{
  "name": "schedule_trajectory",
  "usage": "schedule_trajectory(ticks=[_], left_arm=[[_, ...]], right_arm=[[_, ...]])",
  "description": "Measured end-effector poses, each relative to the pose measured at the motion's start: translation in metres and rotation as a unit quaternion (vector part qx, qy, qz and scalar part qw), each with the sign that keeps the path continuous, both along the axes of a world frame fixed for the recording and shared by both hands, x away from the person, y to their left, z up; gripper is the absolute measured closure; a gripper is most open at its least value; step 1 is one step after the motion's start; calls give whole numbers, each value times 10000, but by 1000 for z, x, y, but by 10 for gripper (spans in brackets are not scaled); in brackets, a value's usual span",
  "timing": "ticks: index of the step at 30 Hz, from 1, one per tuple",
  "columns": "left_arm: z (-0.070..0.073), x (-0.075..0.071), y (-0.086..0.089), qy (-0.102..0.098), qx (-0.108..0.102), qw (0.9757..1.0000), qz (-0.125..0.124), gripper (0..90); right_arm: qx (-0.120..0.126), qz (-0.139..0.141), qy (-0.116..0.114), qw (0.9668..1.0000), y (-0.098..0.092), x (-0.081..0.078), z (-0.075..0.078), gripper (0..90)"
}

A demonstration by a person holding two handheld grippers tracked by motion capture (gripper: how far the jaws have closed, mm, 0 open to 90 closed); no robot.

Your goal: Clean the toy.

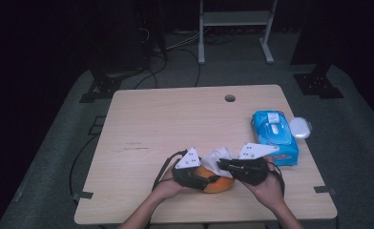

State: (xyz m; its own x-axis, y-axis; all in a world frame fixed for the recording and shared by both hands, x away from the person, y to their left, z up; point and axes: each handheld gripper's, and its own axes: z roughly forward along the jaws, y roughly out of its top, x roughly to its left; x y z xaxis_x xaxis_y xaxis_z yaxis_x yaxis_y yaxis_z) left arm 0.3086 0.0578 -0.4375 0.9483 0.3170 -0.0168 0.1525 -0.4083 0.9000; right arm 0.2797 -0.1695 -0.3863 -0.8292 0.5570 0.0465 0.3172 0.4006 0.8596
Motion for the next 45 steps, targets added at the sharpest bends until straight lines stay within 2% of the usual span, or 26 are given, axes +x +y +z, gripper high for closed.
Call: schedule_trajectory(ticks=[2, 5, 8, 13, 16, 18, 20, 21, 24, 27, 30, 32, 33, 34, 40, 42, 44, 45], left_arm=[[2, -1, 3, 22, -5, 10000, -18, 330], [3, -1, 3, -2, 34, 10000, -52, 329], [2, 0, 4, 30, 19, 10000, -72, 328], [2, 2, 7, 87, 13, 10000, -42, 319], [-1, 4, 10, 153, -87, 9998, 1, 316], [-3, 4, 13, 205, -158, 9997, 27, 315], [-3, 4, 13, 202, -153, 9997, 33, 315], [-3, 3, 11, 177, -146, 9997, 67, 315], [-4, 3, 9, 159, -175, 9997, 86, 315], [-4, 2, 7, 135, -193, 9996, 126, 311], [-2, 2, 8, 124, -143, 9998, 118, 310], [-1, 1, 8, 134, -144, 9998, 94, 310], [0, 1, 8, 175, -256, 9995, 6, 309], [-1, 1, 7, 188, -275, 9994, -44, 308], [-1, -2, 2, 111, -205, 9997, -2, 304], [-2, -4, 0, 94, -208, 9997, 9, 299], [-1, -4, 0, 104, -197, 9998, 17, 297], [-1, -4, 0, 104, -197, 9998, 17, 297]], right_arm=[[55, -21, 88, 9999, -4, 4, -6, 846], [310, -158, 242, 9991, -19, 11, -9, 846], [349, -335, 248, 9985, -30, 12, -9, 846], [475, -390, 402, 9973, -37, 18, -15, 845], [419, -471, 438, 9970, -42, 20, -19, 844], [77, -614, 468, 9970, -44, 22, -26, 844], [56, -649, 547, 9964, -45, 23, -30, 844], [278, -613, 606, 9959, -46, 22, -26, 844], [646, -379, 342, 9966, -38, 14, -5, 844], [623, -173, 129, 9978, -24, 7, 7, 844], [387, -182, 172, 9989, -17, 10, -1, 843], [378, -187, 239, 9988, -18, 12, -7, 844], [396, -246, 332, 9984, -24, 16, -13, 846], [361, -316, 323, 9983, -27, 17, -14, 846], [175, -491, 233, 9984, -32, 15, -11, 844], [192, -342, 60, 9992, -22, 7, -1, 842], [42, -240, -9, 9997, -13, 4, 0, 841], [42, -240, -9, 9997, -13, 4, 0, 841]])
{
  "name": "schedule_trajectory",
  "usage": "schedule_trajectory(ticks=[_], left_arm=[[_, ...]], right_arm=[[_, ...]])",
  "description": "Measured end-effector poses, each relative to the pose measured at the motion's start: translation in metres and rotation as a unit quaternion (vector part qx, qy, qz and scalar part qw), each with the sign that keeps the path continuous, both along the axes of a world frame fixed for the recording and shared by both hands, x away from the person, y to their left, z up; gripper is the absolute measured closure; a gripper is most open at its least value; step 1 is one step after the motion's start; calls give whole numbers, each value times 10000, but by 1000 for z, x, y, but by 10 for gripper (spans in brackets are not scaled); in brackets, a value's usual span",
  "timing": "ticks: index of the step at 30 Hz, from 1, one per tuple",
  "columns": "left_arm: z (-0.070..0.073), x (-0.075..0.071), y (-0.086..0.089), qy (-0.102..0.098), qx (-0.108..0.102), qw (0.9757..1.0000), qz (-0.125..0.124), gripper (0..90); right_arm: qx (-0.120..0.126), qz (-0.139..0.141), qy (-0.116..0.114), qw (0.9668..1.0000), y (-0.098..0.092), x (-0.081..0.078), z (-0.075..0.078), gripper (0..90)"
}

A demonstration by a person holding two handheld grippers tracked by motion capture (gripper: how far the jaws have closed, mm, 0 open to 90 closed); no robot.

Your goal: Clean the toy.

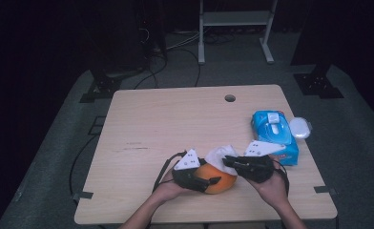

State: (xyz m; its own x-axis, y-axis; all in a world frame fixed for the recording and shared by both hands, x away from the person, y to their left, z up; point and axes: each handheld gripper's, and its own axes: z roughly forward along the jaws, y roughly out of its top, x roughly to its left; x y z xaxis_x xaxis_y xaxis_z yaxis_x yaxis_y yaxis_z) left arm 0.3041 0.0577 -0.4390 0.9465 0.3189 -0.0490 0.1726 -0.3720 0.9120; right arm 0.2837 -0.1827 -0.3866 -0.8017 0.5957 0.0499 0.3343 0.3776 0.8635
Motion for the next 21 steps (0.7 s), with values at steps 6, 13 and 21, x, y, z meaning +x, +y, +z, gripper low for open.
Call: schedule_trajectory(ticks=[6, 13, 21], left_arm=[[0, 0, -3, -2, -5, 10000, -54, 289], [0, -1, -2, -43, -18, 10000, -86, 268], [1, 10, 11, 156, -30, 9999, 16, 110]], right_arm=[[44, -231, 203, 9995, -12, 8, -9, 843], [-151, -20, 55, 9999, 2, 4, -5, 843], [-3, -103, 438, 9990, -20, 12, -13, 840]])
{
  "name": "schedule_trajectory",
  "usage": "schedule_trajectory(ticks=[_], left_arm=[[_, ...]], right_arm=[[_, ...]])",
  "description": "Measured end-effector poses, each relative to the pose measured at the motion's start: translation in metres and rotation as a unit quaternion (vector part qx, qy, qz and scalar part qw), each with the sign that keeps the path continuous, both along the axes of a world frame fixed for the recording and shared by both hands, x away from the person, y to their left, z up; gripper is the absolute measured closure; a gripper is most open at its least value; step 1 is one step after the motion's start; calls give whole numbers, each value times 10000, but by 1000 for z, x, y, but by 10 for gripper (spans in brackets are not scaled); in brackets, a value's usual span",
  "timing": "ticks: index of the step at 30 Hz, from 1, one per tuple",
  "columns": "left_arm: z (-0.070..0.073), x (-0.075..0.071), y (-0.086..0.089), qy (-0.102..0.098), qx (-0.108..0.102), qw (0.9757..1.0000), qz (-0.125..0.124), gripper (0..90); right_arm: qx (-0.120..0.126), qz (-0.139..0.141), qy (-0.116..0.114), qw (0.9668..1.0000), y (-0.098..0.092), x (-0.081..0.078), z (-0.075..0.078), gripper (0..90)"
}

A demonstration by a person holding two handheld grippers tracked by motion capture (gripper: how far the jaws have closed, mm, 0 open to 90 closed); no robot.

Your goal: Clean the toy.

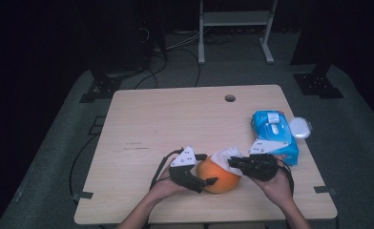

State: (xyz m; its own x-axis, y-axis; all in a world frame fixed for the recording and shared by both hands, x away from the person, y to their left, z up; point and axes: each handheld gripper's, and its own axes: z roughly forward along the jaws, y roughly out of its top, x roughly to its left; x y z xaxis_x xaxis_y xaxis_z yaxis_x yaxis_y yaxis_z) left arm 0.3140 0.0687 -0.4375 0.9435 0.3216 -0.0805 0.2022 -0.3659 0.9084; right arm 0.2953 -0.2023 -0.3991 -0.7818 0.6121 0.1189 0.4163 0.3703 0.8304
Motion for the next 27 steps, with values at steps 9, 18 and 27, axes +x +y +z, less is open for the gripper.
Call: schedule_trajectory(ticks=[9, 18, 27], left_arm=[[-15, 6, -2, 191, -88, 9995, -253, 89], [14, -3, 4, -159, -77, 9996, -234, 376], [21, -7, 8, -284, 25, 9995, -162, 359]], right_arm=[[88, -96, 185, 9997, -16, 7, -4, 835], [334, -225, -9, 9992, -17, 3, 4, 832], [436, -132, 127, 9989, -2, 4, -3, 832]])
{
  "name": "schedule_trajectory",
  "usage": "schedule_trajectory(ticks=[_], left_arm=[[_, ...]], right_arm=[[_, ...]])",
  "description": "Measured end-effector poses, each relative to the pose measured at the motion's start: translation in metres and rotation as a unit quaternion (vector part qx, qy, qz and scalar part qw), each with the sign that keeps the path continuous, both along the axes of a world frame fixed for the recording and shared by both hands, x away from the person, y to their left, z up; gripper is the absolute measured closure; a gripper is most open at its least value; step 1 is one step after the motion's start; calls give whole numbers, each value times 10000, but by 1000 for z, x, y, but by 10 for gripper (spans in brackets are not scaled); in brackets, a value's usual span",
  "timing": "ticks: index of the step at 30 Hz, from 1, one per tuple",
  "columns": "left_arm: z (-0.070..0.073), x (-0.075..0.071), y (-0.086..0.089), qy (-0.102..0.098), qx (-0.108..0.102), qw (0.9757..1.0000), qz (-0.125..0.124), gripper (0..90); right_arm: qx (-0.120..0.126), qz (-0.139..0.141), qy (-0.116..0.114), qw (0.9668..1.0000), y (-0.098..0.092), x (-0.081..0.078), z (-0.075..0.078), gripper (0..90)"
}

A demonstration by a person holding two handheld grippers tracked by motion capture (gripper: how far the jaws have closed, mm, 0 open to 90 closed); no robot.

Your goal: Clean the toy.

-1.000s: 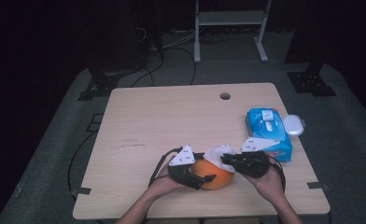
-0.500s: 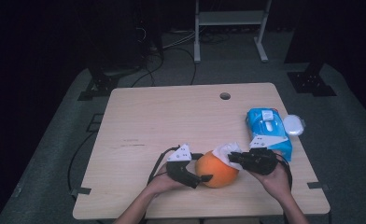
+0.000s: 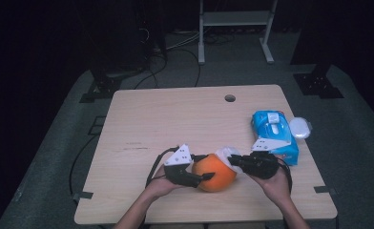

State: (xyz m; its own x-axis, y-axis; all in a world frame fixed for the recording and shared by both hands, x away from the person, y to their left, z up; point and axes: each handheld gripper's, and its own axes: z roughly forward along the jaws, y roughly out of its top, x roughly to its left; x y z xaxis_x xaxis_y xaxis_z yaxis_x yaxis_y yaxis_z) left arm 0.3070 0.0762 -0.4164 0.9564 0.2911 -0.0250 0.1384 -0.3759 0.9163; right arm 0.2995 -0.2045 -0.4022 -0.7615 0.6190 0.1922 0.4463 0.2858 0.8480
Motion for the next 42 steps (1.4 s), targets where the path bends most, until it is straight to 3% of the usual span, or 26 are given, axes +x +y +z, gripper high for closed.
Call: schedule_trajectory(ticks=[4, 7, 10, 13, 15, 17, 19, 20, 22, 24, 27, 29, 31, 33, 36, 42], left_arm=[[-2, -1, -9, -31, -8, 10000, -1, 299], [-1, 1, -7, -14, 49, 10000, -12, 188], [-5, 6, -3, 232, 2, 9997, 48, 99], [-16, 13, -1, 556, -136, 9984, -11, 71], [-21, 15, -4, 672, -222, 9974, -107, 72], [-25, 13, -8, 557, -116, 9983, -158, 78], [-25, 11, -8, 485, -101, 9987, -137, 202], [-22, 9, -8, 453, -68, 9989, -81, 202], [-13, 6, -7, 323, 61, 9995, -22, 317], [-2, 2, -6, 186, 138, 9997, 53, 343], [7, 1, -1, 104, 145, 9998, 113, 347], [10, 2, 3, 37, 404, 9988, 284, 364], [7, 2, 3, 79, 395, 9987, 311, 363], [5, 2, 3, 132, 354, 9987, 342, 361], [4, 1, -1, 164, 314, 9982, 481, 347], [4, -1, -5, 241, 257, 9988, 332, 298]], right_arm=[[280, 403, -208, 9986, 16, -11, 18, 831], [-68, 495, -362, 9981, 28, -14, 18, 832], [-92, 497, -200, 9985, 22, -10, 9, 835], [-95, 359, -115, 9992, 10, -8, 7, 834], [-93, 292, -91, 9995, 4, -6, 6, 833], [-74, 218, -58, 9997, 2, -4, 4, 832], [-43, 186, -21, 9998, -1, -2, 3, 831], [-43, 186, -21, 9998, -1, -2, 3, 831], [90, 146, 1, 9999, -3, -2, 3, 830], [166, 104, -49, 9998, -3, -2, 5, 829], [126, 73, -67, 9999, -1, -3, 4, 829], [135, 125, -42, 9998, 7, -4, 3, 833], [-62, 167, -231, 9996, 19, -10, 9, 833], [-109, 210, -327, 9992, 23, -12, 11, 833], [252, 415, -369, 9981, 23, -16, 19, 833], [192, 230, -275, 9992, 15, -9, 12, 834]])
